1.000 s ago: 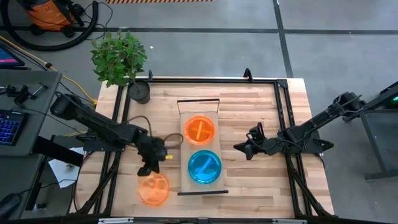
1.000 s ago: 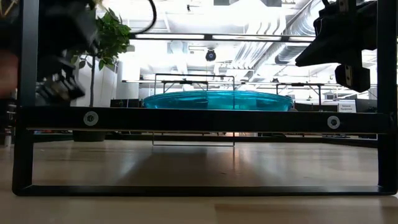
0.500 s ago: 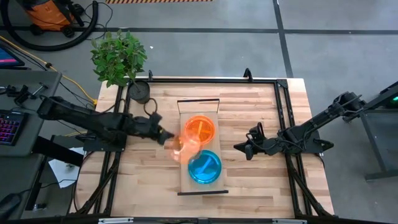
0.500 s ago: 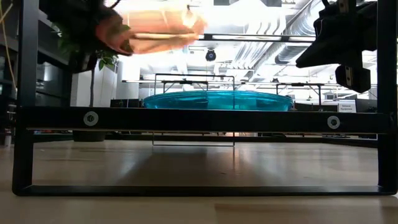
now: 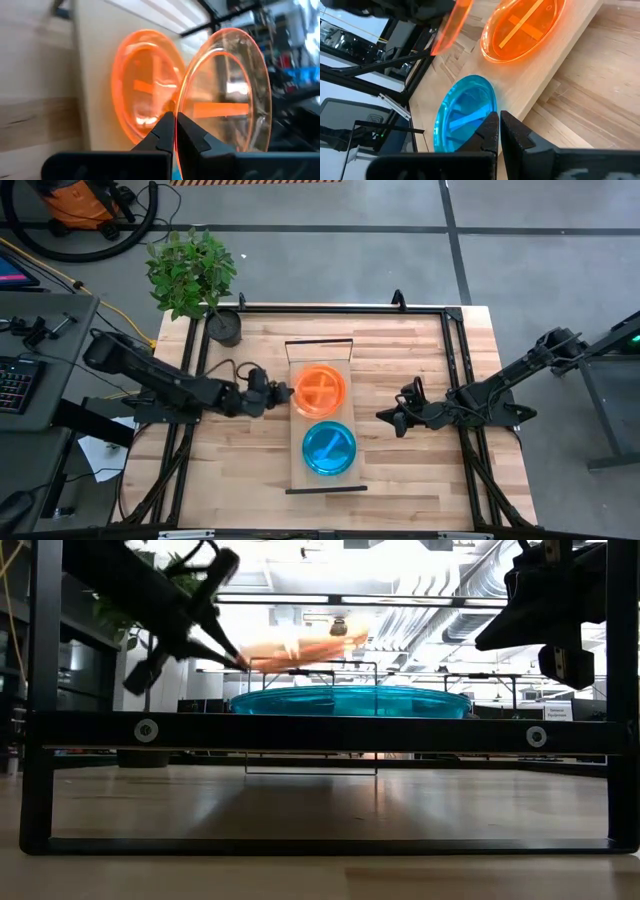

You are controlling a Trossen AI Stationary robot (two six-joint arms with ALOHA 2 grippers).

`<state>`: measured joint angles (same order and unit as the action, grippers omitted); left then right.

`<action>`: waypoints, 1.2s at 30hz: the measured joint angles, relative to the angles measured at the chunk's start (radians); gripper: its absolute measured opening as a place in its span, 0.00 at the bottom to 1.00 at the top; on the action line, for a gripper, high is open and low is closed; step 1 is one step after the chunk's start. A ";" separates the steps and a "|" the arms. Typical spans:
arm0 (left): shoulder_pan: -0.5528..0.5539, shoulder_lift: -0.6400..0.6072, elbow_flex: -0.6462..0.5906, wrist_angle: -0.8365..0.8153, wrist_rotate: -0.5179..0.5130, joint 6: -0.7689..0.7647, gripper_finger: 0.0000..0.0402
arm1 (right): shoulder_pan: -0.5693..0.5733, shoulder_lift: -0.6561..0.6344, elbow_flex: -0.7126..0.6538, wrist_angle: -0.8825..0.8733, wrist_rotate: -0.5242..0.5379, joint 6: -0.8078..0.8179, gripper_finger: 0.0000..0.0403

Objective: Place and stack plates onto a shelf
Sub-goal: Stack the orange plate on the orange transparent plate

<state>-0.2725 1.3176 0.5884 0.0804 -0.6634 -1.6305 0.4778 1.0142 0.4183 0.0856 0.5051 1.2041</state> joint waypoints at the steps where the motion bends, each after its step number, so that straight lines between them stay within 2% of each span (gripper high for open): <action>1: -0.003 0.023 0.001 0.000 -0.015 -0.031 0.00 | 0.000 0.000 0.000 0.000 0.000 0.000 0.00; 5: -0.003 0.078 0.002 -0.008 -0.075 -0.107 0.00 | 0.000 0.000 0.000 0.000 0.000 0.000 0.00; 8: 0.017 0.096 0.002 -0.008 -0.081 -0.118 0.00 | 0.000 0.000 0.000 -0.001 0.000 0.000 0.00; 17: 0.061 0.097 0.018 -0.030 -0.017 -0.025 0.00 | 0.000 0.000 0.000 -0.043 0.011 0.003 0.00; 20: 0.063 0.097 0.075 -0.119 -0.008 0.025 0.00 | 0.000 0.000 0.000 -0.044 0.023 0.003 0.00; 25: 0.069 0.097 0.158 -0.282 -0.066 0.065 0.00 | 0.000 0.000 0.000 -0.044 0.044 0.000 0.00; 36: 0.078 0.122 0.166 -0.292 -0.048 0.089 0.00 | 0.000 0.000 0.000 -0.044 0.045 0.000 0.00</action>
<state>-0.1944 1.4398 0.7546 -0.2116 -0.7114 -1.5419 0.4778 1.0145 0.4187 0.0414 0.5503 1.2042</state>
